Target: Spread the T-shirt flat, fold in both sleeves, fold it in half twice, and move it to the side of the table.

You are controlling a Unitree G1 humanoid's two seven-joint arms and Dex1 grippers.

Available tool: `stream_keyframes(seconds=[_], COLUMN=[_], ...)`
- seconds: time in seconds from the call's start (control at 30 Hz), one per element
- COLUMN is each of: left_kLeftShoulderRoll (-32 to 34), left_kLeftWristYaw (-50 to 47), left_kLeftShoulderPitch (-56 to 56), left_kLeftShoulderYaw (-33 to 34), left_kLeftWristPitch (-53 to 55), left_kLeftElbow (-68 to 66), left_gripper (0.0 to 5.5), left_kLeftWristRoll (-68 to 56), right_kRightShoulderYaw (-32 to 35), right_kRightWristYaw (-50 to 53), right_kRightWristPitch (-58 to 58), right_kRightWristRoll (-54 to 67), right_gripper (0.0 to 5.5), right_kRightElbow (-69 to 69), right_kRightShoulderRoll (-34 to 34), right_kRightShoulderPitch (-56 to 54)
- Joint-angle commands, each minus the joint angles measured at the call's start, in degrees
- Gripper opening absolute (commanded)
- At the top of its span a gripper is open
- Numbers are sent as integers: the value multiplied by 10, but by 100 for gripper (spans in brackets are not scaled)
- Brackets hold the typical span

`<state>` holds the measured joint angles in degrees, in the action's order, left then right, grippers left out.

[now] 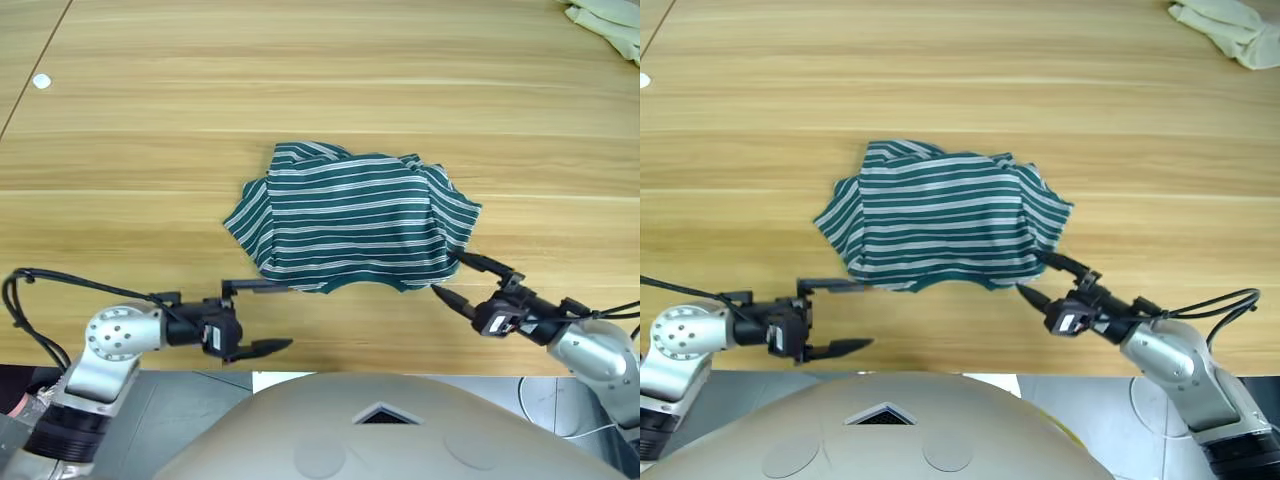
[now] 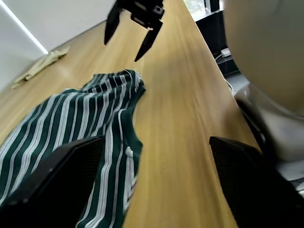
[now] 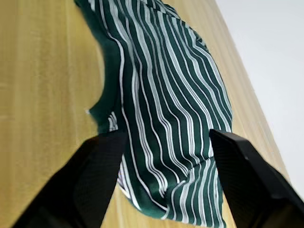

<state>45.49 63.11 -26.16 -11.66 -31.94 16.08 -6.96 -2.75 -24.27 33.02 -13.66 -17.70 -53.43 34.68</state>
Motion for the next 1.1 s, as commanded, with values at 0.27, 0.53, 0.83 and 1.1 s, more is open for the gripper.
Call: stream_keyframes(seconds=[0.27, 0.53, 0.83, 1.1], left_kLeftShoulderRoll=[-63, -84, -46, -2], left_kLeftWristYaw=[-133, -245, -263, -257], left_kLeftShoulderPitch=[62, 104, 110, 97], left_kLeftShoulderYaw=[-77, -92, -77, -51], left_kLeftWristPitch=[-47, -32, -4, 15], left_kLeftElbow=[-94, -156, -159, -133], left_gripper=[411, 411, 411, 411], left_kLeftWristRoll=[251, 333, 335, 312], right_kRightShoulderYaw=[44, -21, -95, -88], right_kRightWristYaw=[25, 24, 22, 38], right_kRightWristPitch=[-49, -42, -19, -19], right_kRightWristRoll=[-106, -145, -152, -158], right_gripper=[321, 321, 321, 321], right_kRightElbow=[57, 83, 110, 138], right_kRightShoulderRoll=[31, 69, 93, 83], right_kRightShoulderPitch=[34, 7, -51, -73])
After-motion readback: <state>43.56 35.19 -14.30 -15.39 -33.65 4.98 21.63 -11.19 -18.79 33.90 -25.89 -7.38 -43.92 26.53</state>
